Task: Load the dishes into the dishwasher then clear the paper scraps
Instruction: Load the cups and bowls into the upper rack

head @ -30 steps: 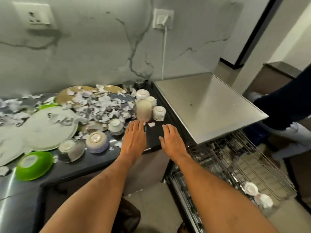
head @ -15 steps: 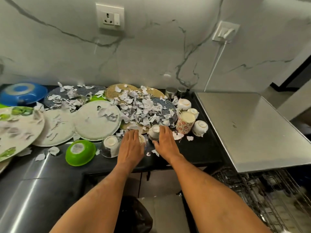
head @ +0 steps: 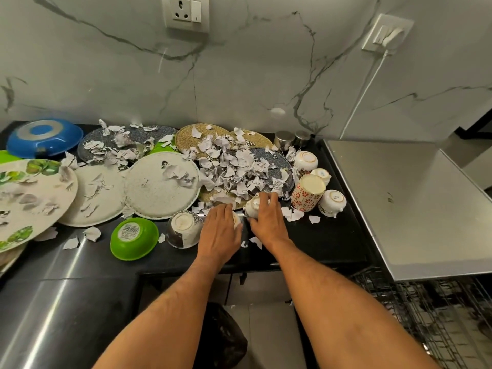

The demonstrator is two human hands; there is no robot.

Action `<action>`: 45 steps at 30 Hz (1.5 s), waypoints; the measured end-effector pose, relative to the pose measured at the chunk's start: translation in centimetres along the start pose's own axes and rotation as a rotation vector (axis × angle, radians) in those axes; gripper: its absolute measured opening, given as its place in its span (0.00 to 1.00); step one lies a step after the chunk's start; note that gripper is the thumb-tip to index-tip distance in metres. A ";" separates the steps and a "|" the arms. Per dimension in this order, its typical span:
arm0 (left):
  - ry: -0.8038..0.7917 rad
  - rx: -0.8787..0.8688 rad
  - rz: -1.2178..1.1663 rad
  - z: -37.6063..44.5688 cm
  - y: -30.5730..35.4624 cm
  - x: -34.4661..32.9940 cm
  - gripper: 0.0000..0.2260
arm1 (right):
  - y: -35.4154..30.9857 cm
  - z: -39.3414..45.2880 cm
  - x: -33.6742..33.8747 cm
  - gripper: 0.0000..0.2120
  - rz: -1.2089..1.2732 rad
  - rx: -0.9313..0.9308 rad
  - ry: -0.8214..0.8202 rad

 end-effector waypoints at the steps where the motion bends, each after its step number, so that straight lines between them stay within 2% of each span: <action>1: -0.001 -0.004 0.005 0.2 0.2 0.0 0.26 | 0.0 0.0 0.1 0.31 0.001 0.011 0.010; 8: 0.001 -0.062 0.008 1.9 2.6 0.1 0.24 | 1.2 -0.9 1.8 0.32 0.100 0.143 0.045; 11: 0.013 -0.124 -0.042 2.4 5.1 0.2 0.23 | 2.4 -2.0 3.9 0.29 0.119 0.212 0.077; 14: 0.027 -0.217 -0.100 2.0 8.4 0.1 0.21 | 4.8 -3.4 6.3 0.30 0.142 0.214 0.123; 18: 0.041 -0.384 -0.205 1.2 14.1 -0.6 0.19 | 9.7 -5.9 9.7 0.33 0.153 0.136 0.170; 23: -0.018 -0.549 -0.354 -1.2 22.5 -3.6 0.19 | 17.2 -11.1 13.3 0.32 0.136 0.062 0.244; 30: -0.166 -0.767 -0.390 -7.4 35.1 -9.2 0.19 | 28.7 -20.9 16.4 0.31 0.010 -0.075 0.264; 36: -0.333 -0.937 -0.372 -14.4 46.0 -16.3 0.19 | 40.3 -30.4 16.9 0.32 -0.041 -0.293 0.178; 40: -0.482 -0.949 -0.345 -18.4 51.8 -21.6 0.19 | 47.4 -34.8 15.8 0.30 -0.018 -0.433 0.109; 45: -0.699 -0.825 -0.304 -22.0 57.5 -28.3 0.24 | 54.8 -38.6 14.2 0.33 -0.048 -0.650 0.066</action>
Point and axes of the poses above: each hand's wrist, its own z-axis towards the middle knuckle, its own x-axis out of the back of the hand, y = z × x, the point moved 7 cm from there along z, towards the middle knuckle, and after that the axes turned 3 degrees about y, right-handed, at the moved point
